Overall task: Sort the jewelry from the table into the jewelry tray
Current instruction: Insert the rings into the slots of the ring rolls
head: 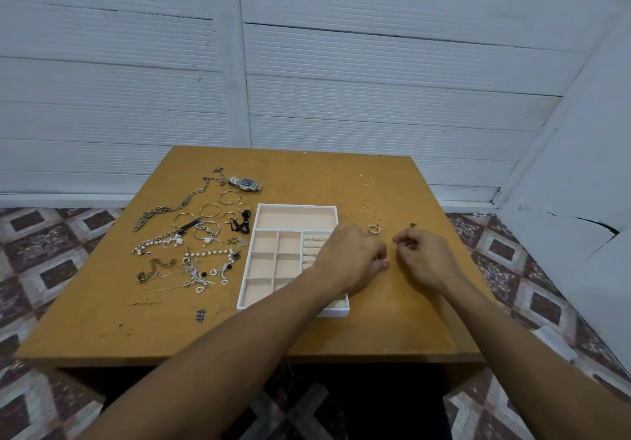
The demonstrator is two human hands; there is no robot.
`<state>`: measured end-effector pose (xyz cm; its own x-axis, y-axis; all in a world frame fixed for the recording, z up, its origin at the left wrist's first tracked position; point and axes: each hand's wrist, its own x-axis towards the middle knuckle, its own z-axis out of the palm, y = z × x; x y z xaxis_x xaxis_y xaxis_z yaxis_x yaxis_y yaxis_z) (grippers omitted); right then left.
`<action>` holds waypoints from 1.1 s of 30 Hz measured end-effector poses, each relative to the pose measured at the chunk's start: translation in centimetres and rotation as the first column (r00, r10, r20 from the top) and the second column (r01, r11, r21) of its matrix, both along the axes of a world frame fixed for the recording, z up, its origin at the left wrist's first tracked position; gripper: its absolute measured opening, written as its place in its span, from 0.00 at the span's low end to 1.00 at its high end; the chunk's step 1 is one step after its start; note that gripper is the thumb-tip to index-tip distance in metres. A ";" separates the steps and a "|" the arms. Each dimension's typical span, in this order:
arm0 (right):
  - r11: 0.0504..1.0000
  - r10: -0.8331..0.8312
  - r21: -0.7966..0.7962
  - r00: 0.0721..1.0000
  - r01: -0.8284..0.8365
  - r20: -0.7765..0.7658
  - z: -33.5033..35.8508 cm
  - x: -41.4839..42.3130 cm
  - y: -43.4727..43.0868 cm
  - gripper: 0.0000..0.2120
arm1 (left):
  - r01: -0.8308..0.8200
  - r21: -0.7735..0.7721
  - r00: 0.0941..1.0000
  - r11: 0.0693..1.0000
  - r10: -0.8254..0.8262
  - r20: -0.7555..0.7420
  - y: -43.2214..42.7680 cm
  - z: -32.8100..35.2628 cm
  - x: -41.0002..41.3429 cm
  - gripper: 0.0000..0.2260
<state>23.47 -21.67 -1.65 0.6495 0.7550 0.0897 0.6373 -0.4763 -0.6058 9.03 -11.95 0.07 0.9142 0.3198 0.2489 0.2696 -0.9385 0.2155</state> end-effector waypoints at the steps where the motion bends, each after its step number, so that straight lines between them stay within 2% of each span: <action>1: 1.000 0.000 -0.003 1.000 0.000 0.002 0.0 0.0 0.4 0.08 | -0.009 -0.067 0.999 0.998 0.012 0.050 0.1 0.0 -0.3 0.10; 5: 1.000 -0.006 0.003 1.000 0.006 -0.005 0.1 -0.3 2.3 0.08 | -0.063 -0.302 0.983 0.951 0.113 0.148 1.3 0.7 -2.1 0.07; 8: 1.000 -0.029 -0.010 1.000 0.029 0.001 0.1 -0.4 3.7 0.09 | -0.087 -0.393 0.975 0.916 0.159 0.156 2.7 1.3 -3.9 0.07; 11: 0.997 -0.042 -0.064 0.996 0.047 0.081 0.0 -0.7 4.7 0.13 | -0.080 -0.487 0.969 0.870 0.183 0.166 3.9 1.5 -5.4 0.10; 16: 0.988 -0.070 -0.123 0.987 0.089 0.146 -0.5 -1.0 5.7 0.13 | -0.111 -0.705 0.938 0.701 0.308 0.158 4.8 2.2 -7.8 0.12; 18: 0.987 -0.067 -0.137 0.985 0.089 0.158 -0.5 -1.0 5.7 0.12 | -0.161 -0.746 0.927 0.646 0.359 0.110 5.0 2.5 -8.6 0.12; 20: 0.988 -0.063 -0.129 0.987 0.082 0.147 -0.4 -1.0 5.6 0.11 | -0.191 -0.812 0.920 0.551 0.390 0.048 5.4 2.9 -9.1 0.11; 22: 0.992 -0.071 -0.095 0.990 0.083 0.120 -0.1 -1.2 5.4 0.09 | -0.206 -0.861 0.920 0.466 0.391 -0.008 5.6 3.2 -9.5 0.10; 27: 0.998 -0.046 0.051 0.999 0.047 -0.026 1.0 -2.6 4.4 0.07 | -0.228 -0.904 0.924 0.362 0.372 -0.084 5.7 3.2 -10.3 0.09; 31: 0.990 0.010 0.142 0.974 0.022 -0.225 1.0 -4.2 3.7 0.05 | -0.174 -0.977 0.913 0.124 0.391 -0.113 5.6 3.1 -10.6 0.06; 33: 0.985 0.045 0.170 0.957 0.004 -0.285 1.0 -4.8 3.5 0.04 | -0.154 -0.986 0.914 0.064 0.388 -0.117 5.5 3.1 -10.6 0.06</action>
<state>18.64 -18.19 -0.63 0.6511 0.7585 0.0275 0.4332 -0.3417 -0.8340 -1.59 -6.41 3.21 0.6936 0.6038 -0.3929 0.3099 0.2422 0.9194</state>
